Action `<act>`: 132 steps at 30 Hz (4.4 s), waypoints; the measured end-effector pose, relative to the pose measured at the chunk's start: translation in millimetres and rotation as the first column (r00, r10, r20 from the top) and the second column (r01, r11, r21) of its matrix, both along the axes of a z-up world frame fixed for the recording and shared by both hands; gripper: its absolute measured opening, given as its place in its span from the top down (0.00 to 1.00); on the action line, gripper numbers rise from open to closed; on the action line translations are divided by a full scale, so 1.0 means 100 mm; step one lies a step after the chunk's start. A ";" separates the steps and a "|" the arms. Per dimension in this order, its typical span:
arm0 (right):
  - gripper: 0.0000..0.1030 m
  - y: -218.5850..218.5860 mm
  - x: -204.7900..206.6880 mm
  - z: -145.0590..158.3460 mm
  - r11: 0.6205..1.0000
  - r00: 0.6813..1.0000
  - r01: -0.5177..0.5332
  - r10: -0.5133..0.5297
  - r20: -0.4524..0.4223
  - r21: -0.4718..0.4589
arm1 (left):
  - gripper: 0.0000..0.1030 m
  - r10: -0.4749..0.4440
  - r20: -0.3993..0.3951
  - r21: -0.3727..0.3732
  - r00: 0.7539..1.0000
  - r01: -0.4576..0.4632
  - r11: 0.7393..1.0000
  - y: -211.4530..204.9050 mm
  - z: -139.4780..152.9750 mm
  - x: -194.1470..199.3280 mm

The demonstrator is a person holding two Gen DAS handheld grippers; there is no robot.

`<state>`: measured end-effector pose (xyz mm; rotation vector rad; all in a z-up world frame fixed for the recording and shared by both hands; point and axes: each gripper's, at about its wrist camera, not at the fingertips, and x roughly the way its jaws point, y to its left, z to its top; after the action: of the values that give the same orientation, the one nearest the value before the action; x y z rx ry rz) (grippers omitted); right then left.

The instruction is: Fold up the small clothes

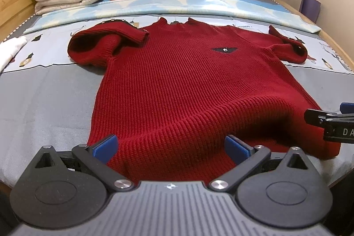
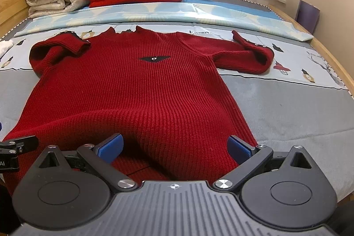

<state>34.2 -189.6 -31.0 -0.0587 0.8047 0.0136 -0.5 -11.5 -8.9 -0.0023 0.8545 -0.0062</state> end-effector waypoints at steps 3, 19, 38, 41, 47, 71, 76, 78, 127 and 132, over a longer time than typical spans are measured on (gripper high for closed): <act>0.03 0.00 0.00 -0.01 1.000 1.000 -0.001 0.001 -0.003 -0.001 | 0.01 -0.006 -0.003 -0.002 1.000 0.006 1.000 0.01 0.00 0.00; 0.03 0.02 0.02 -0.01 1.000 1.000 0.002 -0.002 -0.009 -0.003 | 0.01 -0.020 -0.010 -0.002 1.000 0.020 1.000 0.00 -0.02 0.03; 0.05 0.04 0.01 0.00 1.000 1.000 -0.006 0.006 -0.005 -0.004 | 0.01 -0.038 0.006 0.003 0.999 0.038 0.999 -0.03 -0.01 0.00; 0.07 0.04 0.01 0.02 1.000 1.000 -0.009 0.009 -0.004 0.000 | 0.03 -0.042 0.014 0.004 0.999 0.042 0.999 -0.03 0.00 -0.01; 0.19 0.02 0.01 0.03 0.999 1.000 -0.017 0.017 -0.005 0.029 | 0.28 -0.064 0.020 -0.005 0.998 0.064 0.998 -0.04 0.01 -0.03; 0.45 -1.66 1.00 -0.15 0.985 0.979 0.023 0.012 -0.205 0.168 | 0.54 -0.103 -0.385 -0.147 0.917 0.049 0.988 1.46 -0.40 0.72; 0.37 -1.64 1.07 -0.37 0.985 0.948 0.044 0.012 -0.318 0.169 | 0.52 -0.130 -0.433 -0.201 0.892 0.045 0.978 1.46 -0.48 0.78; 0.37 -1.64 1.09 -0.46 0.980 0.925 0.040 0.039 -0.377 0.197 | 0.52 -0.139 -0.452 -0.211 0.881 0.046 0.976 1.45 -0.51 0.80; 0.74 -1.53 1.01 -0.51 0.974 0.901 -0.047 0.137 -0.412 0.223 | 0.55 -0.093 -0.446 -0.144 0.890 0.031 0.989 1.29 -0.61 0.80; 0.73 -1.55 0.97 -0.46 0.972 0.906 -0.052 0.143 -0.398 0.231 | 0.55 -0.105 -0.440 -0.164 0.892 0.035 0.986 1.32 -0.60 0.78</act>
<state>131.6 -344.5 -76.8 0.1135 1.2207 0.2156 77.7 120.0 -69.2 -0.1211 1.3160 -0.1447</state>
